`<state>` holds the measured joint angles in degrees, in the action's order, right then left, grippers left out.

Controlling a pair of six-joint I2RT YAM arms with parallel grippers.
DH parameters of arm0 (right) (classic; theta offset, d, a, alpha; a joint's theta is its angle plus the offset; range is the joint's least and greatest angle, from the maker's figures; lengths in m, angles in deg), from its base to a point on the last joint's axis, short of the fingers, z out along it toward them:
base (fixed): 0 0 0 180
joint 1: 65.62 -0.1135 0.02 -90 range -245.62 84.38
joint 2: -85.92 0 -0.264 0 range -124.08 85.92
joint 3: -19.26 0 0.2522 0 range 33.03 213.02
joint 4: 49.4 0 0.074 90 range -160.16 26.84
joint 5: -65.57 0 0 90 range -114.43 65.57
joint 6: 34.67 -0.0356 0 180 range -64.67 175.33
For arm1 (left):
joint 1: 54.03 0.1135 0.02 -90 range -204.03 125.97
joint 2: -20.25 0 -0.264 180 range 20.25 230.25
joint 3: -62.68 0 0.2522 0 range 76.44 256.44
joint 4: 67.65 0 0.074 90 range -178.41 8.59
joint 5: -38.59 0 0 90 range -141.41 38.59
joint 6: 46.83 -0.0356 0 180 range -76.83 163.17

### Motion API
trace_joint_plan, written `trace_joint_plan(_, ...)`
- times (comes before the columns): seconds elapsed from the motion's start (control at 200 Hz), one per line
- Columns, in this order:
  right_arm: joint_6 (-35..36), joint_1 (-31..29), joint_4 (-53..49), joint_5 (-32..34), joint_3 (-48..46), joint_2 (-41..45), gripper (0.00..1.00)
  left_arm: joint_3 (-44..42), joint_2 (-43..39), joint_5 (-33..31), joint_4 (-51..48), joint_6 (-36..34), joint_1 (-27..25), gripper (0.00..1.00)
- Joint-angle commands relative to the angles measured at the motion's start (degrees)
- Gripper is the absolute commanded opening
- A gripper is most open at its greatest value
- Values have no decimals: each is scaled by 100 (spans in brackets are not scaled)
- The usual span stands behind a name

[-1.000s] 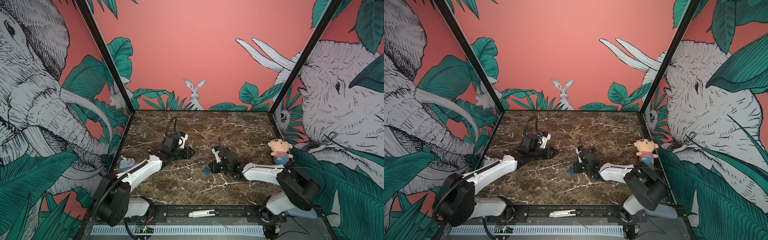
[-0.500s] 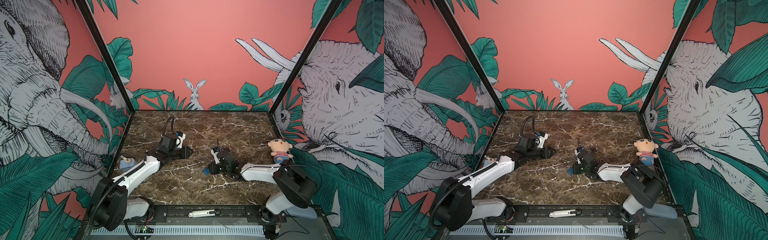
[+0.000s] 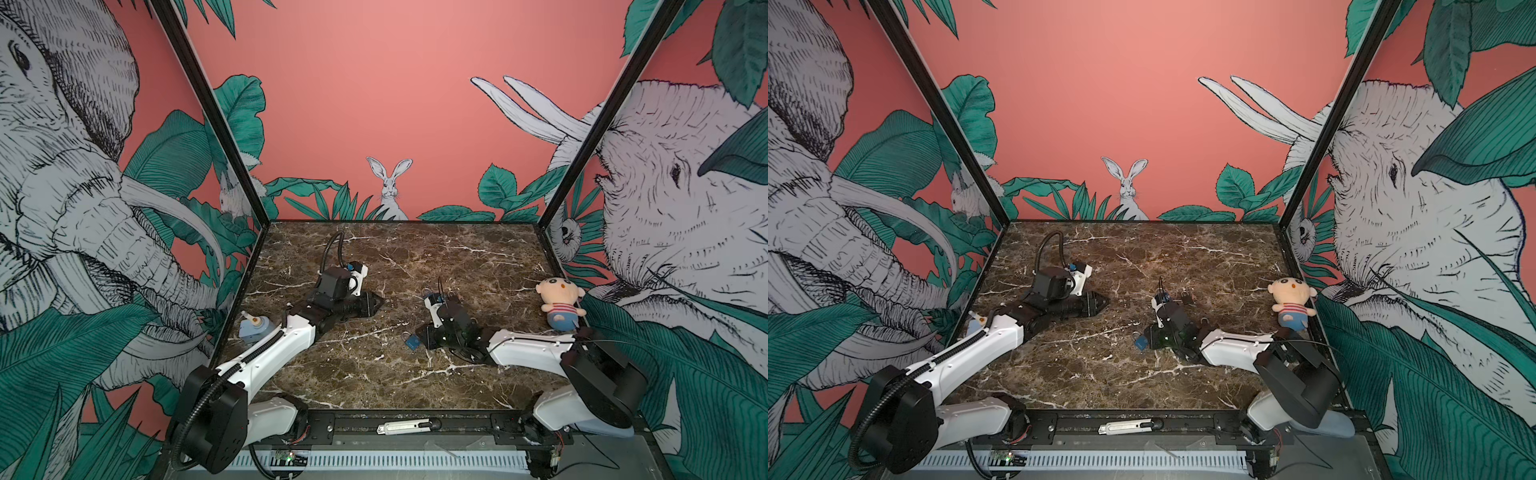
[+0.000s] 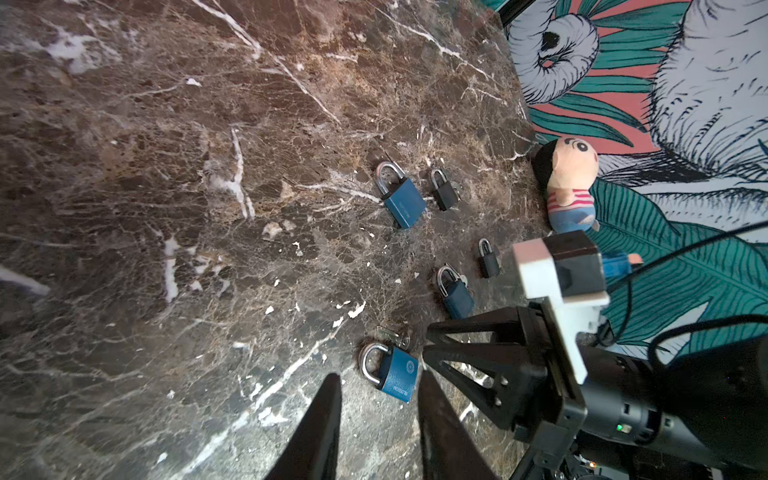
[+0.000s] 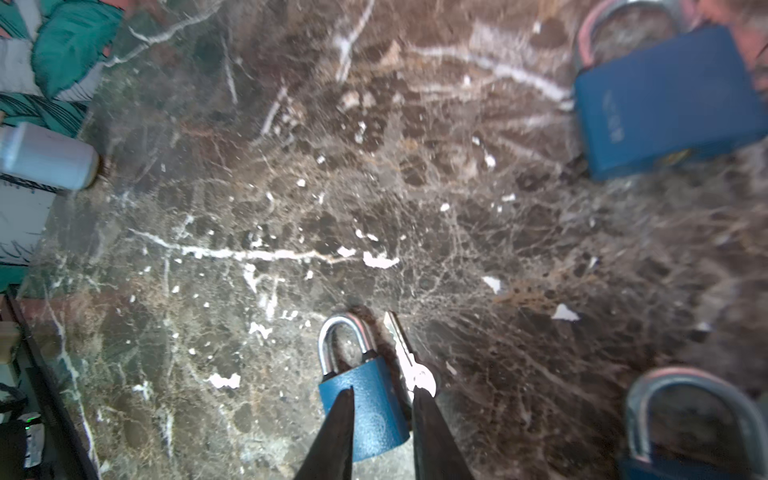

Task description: Lock with the key

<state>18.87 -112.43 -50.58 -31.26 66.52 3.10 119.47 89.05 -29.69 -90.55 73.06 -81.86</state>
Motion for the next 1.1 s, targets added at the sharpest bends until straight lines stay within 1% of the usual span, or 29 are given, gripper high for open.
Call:
trace_joint_plan(0.0,305,-39,-432,282,238,314,26,181,-351,-517,-478,-257,44,34)
trace_joint_plan(0.12,806,-41,-1159,477,710,619,27,250,-685,-1233,-614,-511,50,36)
trace_joint_plan(0.17,1037,-35,-1392,656,896,758,28,237,-822,-1598,-615,-608,50,39)
trace_joint_plan(0.31,1706,20,-1834,1218,1335,1040,39,275,-1086,-2272,-491,-919,59,47)
trace_joint_plan(0.415,2041,225,-1844,1397,1569,1129,52,453,-1017,-2661,-493,-1255,68,51)
trace_joint_plan(0.48,2125,503,-1764,1215,1670,1142,61,585,-914,-2875,-518,-1411,94,56)
trace_joint_plan(0.56,2161,965,-1791,894,1839,1115,71,791,-720,-3120,-605,-1599,128,60)
trace_joint_plan(0.645,2299,1373,-1762,855,1915,1188,93,926,-588,-3407,-535,-1778,160,62)
trace_joint_plan(0.68,2358,1530,-1722,894,1918,1234,99,956,-546,-3538,-490,-1832,175,65)
trace_joint_plan(0.705,2389,1650,-1694,931,1915,1272,99,975,-527,-3639,-443,-1880,194,68)
trace_joint_plan(0.765,2469,1931,-1612,997,1874,1350,99,1029,-483,-3868,-358,-2034,264,74)
trace_joint_plan(0.795,2488,2070,-1609,1049,1865,1380,99,1063,-457,-4033,-360,-2108,312,79)
trace_joint_plan(0.85,2553,2353,-1588,1071,1819,1400,99,1078,-420,-4313,-349,-2227,460,82)
trace_joint_plan(0.925,2609,2718,-1558,1178,1713,1401,99,961,-379,-4891,-238,-2378,723,84)
trace_joint_plan(0.985,2631,2990,-1475,1200,1578,1372,99,679,-399,-5217,107,-2647,953,85)
trace_joint_plan(1.035,2675,3186,-1432,1244,1476,1358,99,258,-436,-5306,659,-2911,1138,85)
trace_joint_plan(1.095,2717,3398,-1376,1393,1351,1339,99,-190,-476,-5248,1245,-3117,1375,85)
